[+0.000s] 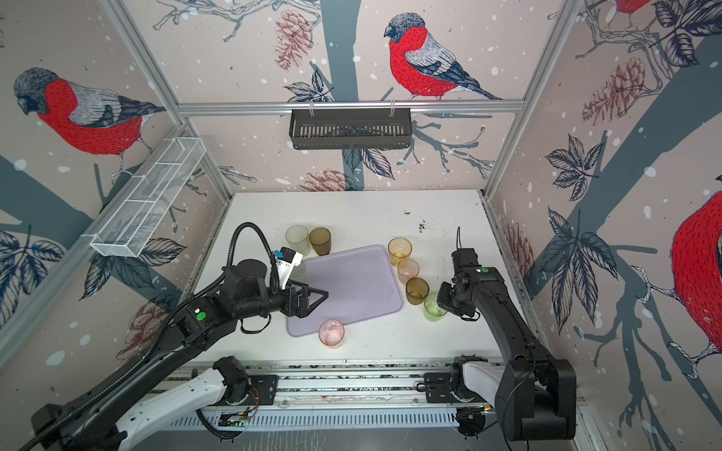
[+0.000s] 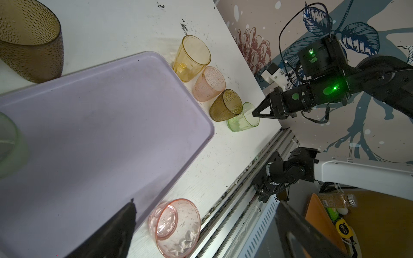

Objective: Place the glasses into the tray
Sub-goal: 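Close the right gripper on the bright green glass rim and lift it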

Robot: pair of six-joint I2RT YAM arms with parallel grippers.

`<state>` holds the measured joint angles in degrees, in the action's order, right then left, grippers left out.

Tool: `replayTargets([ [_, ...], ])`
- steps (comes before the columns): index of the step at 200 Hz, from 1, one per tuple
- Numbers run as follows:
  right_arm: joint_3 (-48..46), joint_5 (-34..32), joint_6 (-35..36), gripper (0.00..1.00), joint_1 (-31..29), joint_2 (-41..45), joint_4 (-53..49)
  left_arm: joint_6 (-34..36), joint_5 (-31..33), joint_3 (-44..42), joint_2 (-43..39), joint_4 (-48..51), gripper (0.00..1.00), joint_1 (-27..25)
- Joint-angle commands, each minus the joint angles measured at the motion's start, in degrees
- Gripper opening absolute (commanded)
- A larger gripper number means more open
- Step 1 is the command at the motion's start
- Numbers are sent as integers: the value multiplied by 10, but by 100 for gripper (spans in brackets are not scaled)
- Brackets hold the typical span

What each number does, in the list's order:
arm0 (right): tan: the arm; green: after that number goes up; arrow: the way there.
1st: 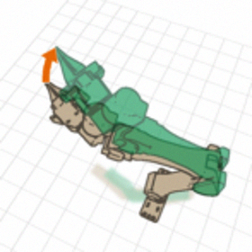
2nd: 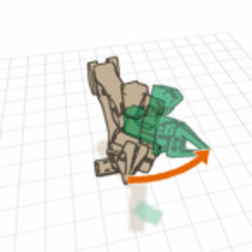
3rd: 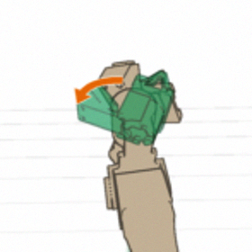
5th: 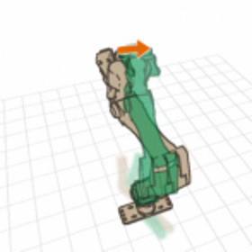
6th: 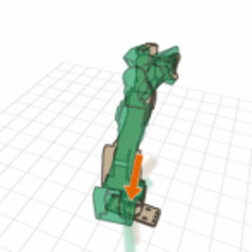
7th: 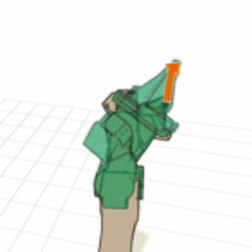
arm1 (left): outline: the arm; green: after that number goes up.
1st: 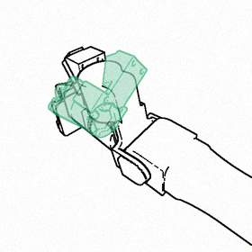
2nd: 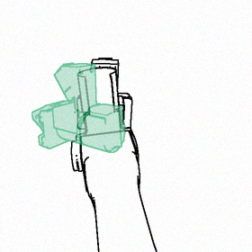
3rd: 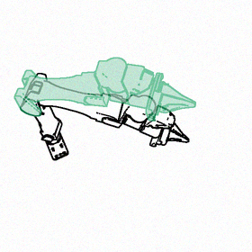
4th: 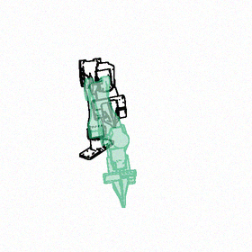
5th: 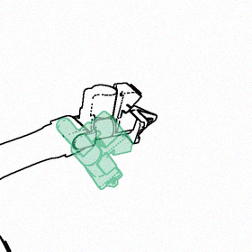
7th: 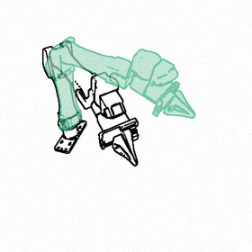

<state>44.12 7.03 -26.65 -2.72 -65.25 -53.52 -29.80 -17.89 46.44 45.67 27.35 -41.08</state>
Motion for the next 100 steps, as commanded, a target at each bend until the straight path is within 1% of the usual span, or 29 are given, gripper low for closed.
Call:
replayTargets([
  [1, 1, -10, 0, 17, -2, 0, 2, -3, 3, 0, -4, -11, 97, 2],
  [26, 1, -10, -1, 16, -4, 1, 2, -4, 4, 0, -7, -10, 97, 4],
  [65, 0, -23, -6, 12, -5, 6, 0, -7, 6, -1, -15, -8, 97, 5],
  [100, 0, -25, -7, 12, -7, 8, 0, -9, 8, -2, -23, -3, 97, 5],
])
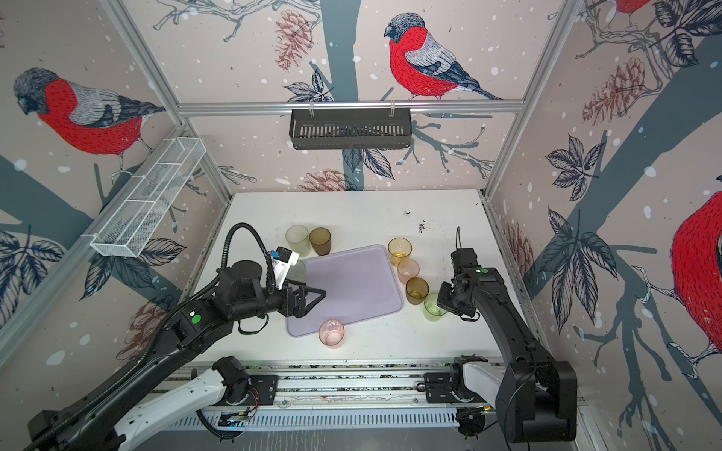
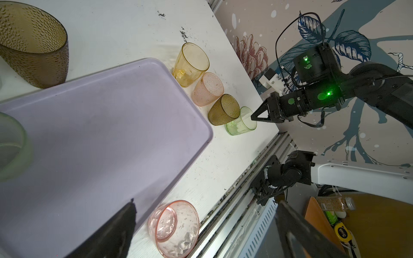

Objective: Place the glasses into the tray
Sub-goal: 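Close the right gripper on the bright green glass rim and lift it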

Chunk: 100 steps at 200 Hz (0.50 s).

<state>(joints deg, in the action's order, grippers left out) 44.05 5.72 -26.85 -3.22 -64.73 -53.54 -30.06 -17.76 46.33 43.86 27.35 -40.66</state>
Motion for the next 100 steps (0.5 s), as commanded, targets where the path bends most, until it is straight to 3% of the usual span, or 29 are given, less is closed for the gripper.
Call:
replayTargets([
  [1, 1, -12, -5, 11, -2, 4, 1, -7, 7, -1, -5, -3, 97, 1],
  [100, 0, -15, -7, 8, -10, 7, 1, -16, 16, -4, -29, 6, 97, 1],
])
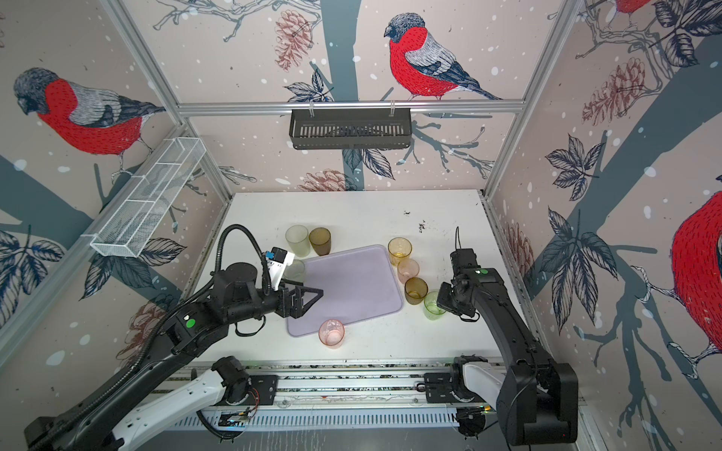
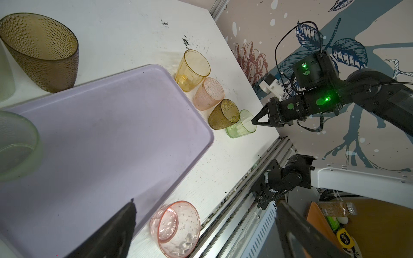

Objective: Place the glasses into the tray
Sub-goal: 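Close the right gripper on the bright green glass rim and lift it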

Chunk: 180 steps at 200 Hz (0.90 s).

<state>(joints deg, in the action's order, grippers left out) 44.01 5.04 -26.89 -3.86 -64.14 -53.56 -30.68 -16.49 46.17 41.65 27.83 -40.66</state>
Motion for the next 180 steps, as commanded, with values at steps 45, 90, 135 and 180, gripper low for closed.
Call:
replayTargets([
  [45, 0, -15, -8, 6, -12, 6, 1, -18, 8, -12, -21, -1, 97, 1],
  [90, 4, -20, -11, 4, -12, 18, -5, -19, 11, -11, -28, 2, 97, 1],
  [135, 16, -29, -19, 1, -11, 31, -23, -20, 15, -11, -33, 4, 97, 1],
  [180, 41, -47, -24, 0, -4, 50, -56, -25, 15, -13, -29, -8, 97, 1],
])
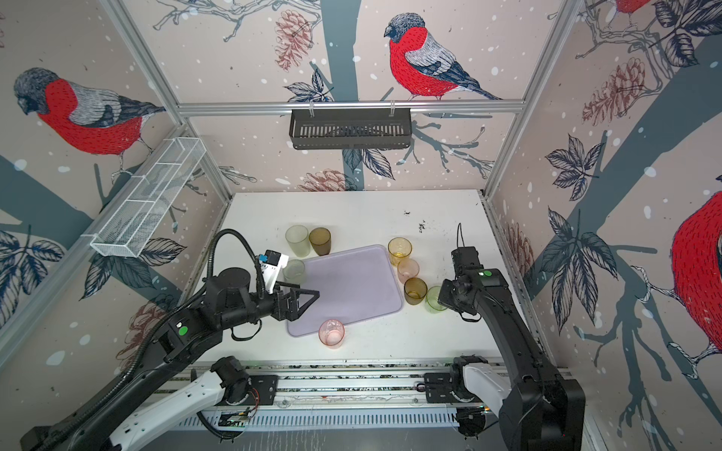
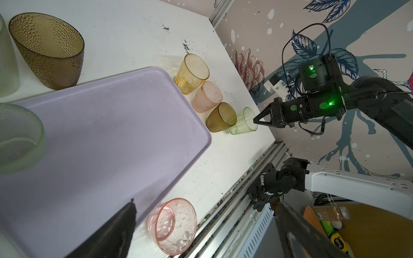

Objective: Place the glasses into the tray
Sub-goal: 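Close the right gripper on the bright green glass rim and lift it, then carry the bright green glass over the tray toward its far edge with the right gripper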

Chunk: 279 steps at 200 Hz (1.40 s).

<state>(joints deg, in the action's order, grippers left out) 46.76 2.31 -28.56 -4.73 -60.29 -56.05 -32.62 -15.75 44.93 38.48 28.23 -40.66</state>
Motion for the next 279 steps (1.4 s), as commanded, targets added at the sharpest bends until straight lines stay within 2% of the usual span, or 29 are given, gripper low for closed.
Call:
replayTargets([
  [1, 14, -19, -8, 0, 5, 11, -31, -5, 8, 0, 3, -12, 97, 1],
  [93, 86, -32, -10, 0, 7, 67, -104, 3, 13, 2, 13, 2, 97, 1],
  [137, 151, -48, 10, 0, -16, 68, -150, -5, 25, 4, 22, 19, 97, 1],
  [199, 231, -79, -12, 0, -108, 38, -182, -8, 48, 19, 33, 51, 97, 1],
  [279, 325, -75, 3, 0, -214, -46, -145, -21, 84, 64, 56, 107, 97, 11],
])
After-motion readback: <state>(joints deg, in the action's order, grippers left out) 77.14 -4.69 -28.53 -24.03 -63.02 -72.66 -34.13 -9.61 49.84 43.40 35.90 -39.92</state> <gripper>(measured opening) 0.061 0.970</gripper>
